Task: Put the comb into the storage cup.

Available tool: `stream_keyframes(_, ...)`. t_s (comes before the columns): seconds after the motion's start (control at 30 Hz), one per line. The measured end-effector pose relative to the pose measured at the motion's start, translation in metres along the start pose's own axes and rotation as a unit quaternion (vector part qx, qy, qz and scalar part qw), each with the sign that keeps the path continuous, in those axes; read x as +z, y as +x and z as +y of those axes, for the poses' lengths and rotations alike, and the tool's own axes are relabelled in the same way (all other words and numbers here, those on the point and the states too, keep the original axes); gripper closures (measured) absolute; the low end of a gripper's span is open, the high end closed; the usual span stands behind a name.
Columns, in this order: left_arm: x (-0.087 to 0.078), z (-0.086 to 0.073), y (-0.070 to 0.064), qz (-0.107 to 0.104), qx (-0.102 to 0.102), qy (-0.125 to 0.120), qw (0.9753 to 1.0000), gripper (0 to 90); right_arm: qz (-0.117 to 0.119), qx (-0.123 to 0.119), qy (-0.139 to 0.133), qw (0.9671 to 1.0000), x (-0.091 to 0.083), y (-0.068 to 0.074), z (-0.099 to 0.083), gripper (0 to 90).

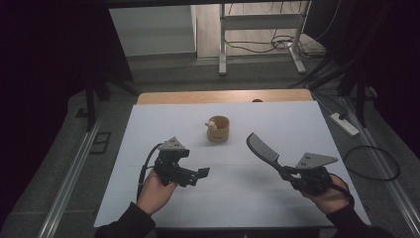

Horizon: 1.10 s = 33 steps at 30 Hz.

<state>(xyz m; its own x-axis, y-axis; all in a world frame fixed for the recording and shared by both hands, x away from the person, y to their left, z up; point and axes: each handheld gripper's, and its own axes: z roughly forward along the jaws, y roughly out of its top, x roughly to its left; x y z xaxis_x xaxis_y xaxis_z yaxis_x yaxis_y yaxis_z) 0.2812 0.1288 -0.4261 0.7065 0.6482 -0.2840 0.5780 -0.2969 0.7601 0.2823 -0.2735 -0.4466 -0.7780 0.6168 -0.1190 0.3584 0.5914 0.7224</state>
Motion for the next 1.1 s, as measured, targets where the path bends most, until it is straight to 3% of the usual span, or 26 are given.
stream_keyframes(0.23, 0.008, 0.013, -0.003, -0.012, 0.003, -0.003, 0.9999, 0.1, 0.001, -0.006, -0.01, 0.9999, -0.002, 0.003, 0.003, 72.2)
stream_keyframes(0.43, 0.015, 0.023, -0.006, -0.01, 0.012, 0.001, 0.9999, 0.5, 0.004, -0.009, -0.018, 0.9998, -0.002, 0.006, 0.005, 72.3)
stream_keyframes(1.1, 0.039, 0.046, -0.006, -0.048, 0.04, 0.016, 0.9979, 0.1, 0.009, -0.028, -0.039, 0.9988, 0.0, 0.018, 0.014, 72.3)
